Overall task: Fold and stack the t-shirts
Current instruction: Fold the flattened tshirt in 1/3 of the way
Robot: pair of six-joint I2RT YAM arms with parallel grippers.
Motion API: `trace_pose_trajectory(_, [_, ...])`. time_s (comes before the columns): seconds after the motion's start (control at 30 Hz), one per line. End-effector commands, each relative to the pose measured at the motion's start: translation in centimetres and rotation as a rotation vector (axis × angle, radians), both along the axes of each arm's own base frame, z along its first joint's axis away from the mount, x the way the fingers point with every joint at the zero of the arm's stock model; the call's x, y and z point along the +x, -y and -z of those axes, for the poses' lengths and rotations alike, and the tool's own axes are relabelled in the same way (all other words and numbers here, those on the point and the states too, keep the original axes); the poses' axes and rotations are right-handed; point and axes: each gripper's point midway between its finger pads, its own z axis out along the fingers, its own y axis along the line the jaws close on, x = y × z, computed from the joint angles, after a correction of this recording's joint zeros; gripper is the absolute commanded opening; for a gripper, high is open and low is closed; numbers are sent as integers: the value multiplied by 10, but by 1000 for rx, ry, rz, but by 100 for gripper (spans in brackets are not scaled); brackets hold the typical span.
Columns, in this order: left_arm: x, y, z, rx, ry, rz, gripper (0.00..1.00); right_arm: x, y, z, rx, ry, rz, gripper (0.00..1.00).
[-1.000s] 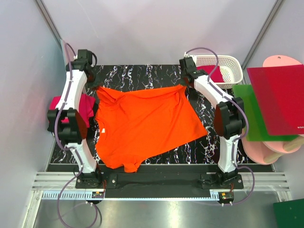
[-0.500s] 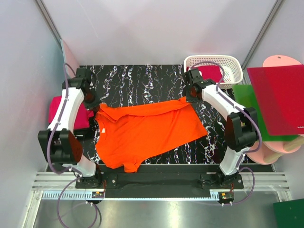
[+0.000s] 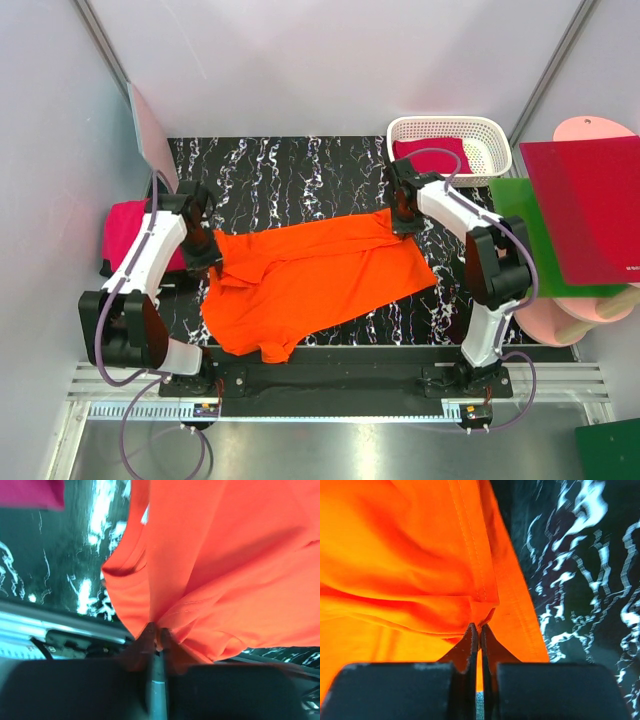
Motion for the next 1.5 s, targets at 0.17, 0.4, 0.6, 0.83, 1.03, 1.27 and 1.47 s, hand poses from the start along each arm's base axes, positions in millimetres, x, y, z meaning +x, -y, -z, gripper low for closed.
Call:
trace_pose_trajectory(0.17, [-4,-2,-18,10,30,-25,99,-15,-3,-2,-4,-106,-29,100])
trace_pose_trajectory(0.4, [41,10,-41,-32,176,4,99,15,-14,-65,59,92,-48,100])
trace_pose_trajectory(0.6, [85,29,-21,-34,137,47,0,46,-47,-40,160,58,-72,0])
trace_pose_trajectory(0.83, [103,40,10,-2,34,86,0,70,-69,-10,211,-4,-80,0])
trace_pose_trajectory(1.03, [91,33,18,39,-14,83,0,84,-55,4,107,-16,-42,0])
trace_pose_trajectory(1.27, [82,26,23,72,-50,103,0,97,-40,-11,19,42,11,4])
trace_pose_trajectory(1.47, [78,24,29,80,-73,122,0,95,-35,-5,-8,35,4,0])
